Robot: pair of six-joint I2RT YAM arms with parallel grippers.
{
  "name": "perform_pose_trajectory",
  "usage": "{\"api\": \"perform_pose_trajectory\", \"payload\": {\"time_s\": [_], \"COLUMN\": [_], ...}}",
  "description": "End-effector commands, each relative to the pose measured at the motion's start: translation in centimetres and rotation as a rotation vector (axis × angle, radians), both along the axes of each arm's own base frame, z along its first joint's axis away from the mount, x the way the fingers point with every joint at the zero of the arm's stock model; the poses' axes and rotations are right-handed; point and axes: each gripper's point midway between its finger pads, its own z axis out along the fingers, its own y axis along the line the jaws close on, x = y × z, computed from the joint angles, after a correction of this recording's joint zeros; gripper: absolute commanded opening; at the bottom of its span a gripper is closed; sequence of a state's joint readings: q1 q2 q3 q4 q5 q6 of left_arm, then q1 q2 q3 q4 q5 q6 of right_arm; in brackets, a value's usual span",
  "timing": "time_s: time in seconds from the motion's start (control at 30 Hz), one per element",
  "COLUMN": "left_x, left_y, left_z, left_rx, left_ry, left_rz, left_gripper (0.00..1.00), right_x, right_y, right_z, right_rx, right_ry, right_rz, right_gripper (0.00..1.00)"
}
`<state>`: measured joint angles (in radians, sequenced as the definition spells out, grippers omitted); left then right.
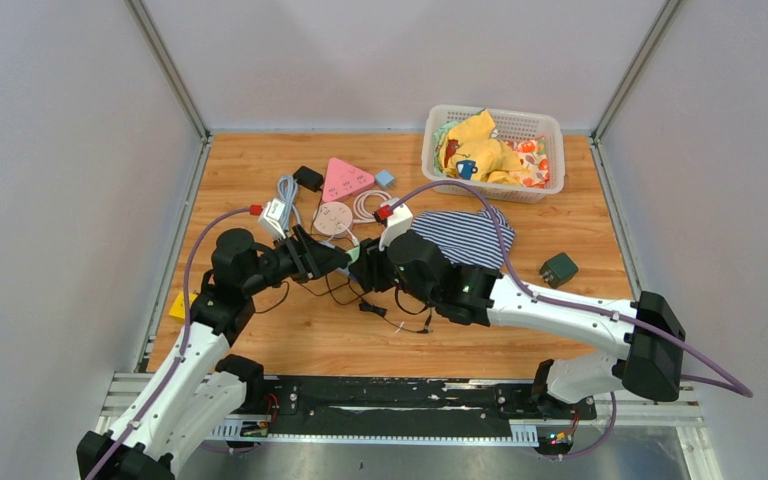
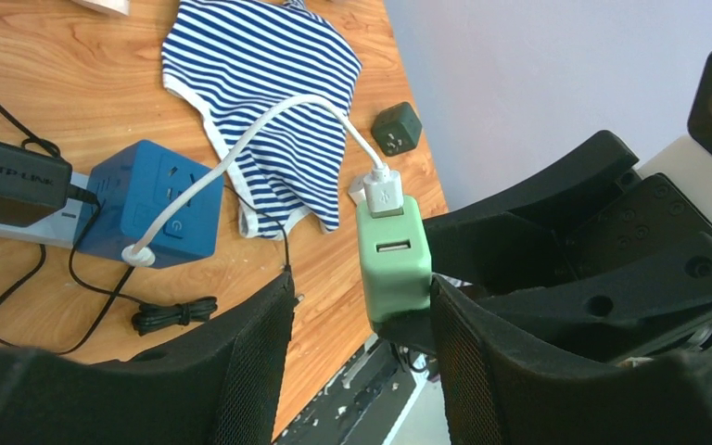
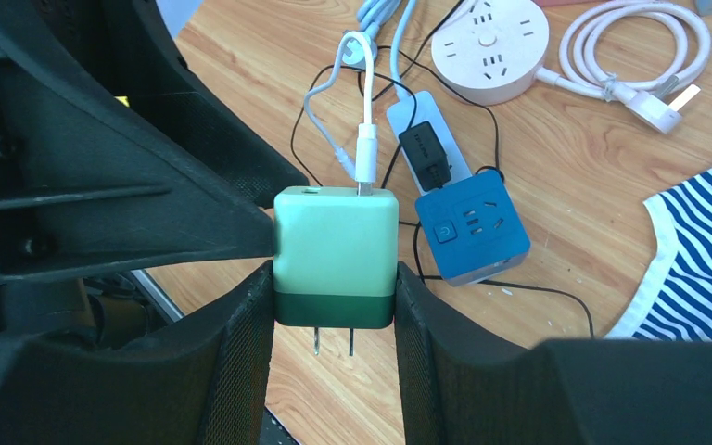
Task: Insert the plug
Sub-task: Pick up the plug from the center of the board.
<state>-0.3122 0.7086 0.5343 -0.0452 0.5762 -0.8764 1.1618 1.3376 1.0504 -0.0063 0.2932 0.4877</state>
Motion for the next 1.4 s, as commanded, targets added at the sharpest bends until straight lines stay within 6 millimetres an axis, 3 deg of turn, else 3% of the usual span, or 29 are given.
{"api": "perform_pose_trajectory", "payload": {"time_s": [0.0, 0.13, 0.3, 0.4, 0.5, 0.67, 0.73, 0.87, 1.03, 1.17, 1.37], "left_x": [0.4, 0.3, 0.1, 0.0, -0.4, -1.1, -1.3, -1.9, -3.4, -5.3, -6.9], "left_y": [-0.5, -1.0, -1.0, -0.9, -1.0, -1.3, -1.4, -1.4, -1.9, -2.5, -2.6], "left_z": [1.5, 1.6, 2.1, 2.2, 2.1, 1.4, 1.2, 1.1, 1.4, 1.1, 1.5], "left_rx": [-0.015, -0.015, -0.013, 0.001, 0.031, 0.097, 0.122, 0.177, 0.228, 0.231, 0.22], "left_ry": [-0.029, -0.025, -0.057, -0.092, -0.141, -0.233, -0.273, -0.389, -0.561, -0.658, -0.747], "left_rz": [-0.002, -0.025, -0.032, -0.039, -0.076, -0.164, -0.202, -0.254, -0.349, -0.47, -0.543], "left_gripper": [0.56, 0.46, 0.12, 0.0, 0.0, 0.0, 0.0, 0.0, 0.0, 0.0, 0.0], "right_x": [-0.1, -0.3, -0.7, -1.2, -1.9, -2.5, -2.8, -2.9, -3.4, -4.6, -6.1], "right_y": [1.6, 1.8, 2.2, 2.6, 2.4, 0.6, -0.4, -2.8, -4.3, -4.0, -3.3], "right_z": [2.5, 2.4, 2.1, 1.3, 1.1, 1.3, 1.1, 1.8, 2.6, 3.2, 3.2], "right_rx": [0.083, 0.088, 0.071, 0.035, 0.014, -0.018, -0.026, -0.015, -0.021, -0.021, 0.001], "right_ry": [-0.021, -0.022, -0.031, -0.045, -0.066, -0.105, -0.078, -0.04, -0.005, -0.014, 0.0], "right_rz": [0.026, 0.04, 0.085, 0.145, 0.202, 0.27, 0.332, 0.439, 0.585, 0.708, 0.845], "right_gripper": [0.13, 0.13, 0.14, 0.18, 0.33, 0.76, 0.83, 0.81, 0.72, 0.62, 0.6]}}
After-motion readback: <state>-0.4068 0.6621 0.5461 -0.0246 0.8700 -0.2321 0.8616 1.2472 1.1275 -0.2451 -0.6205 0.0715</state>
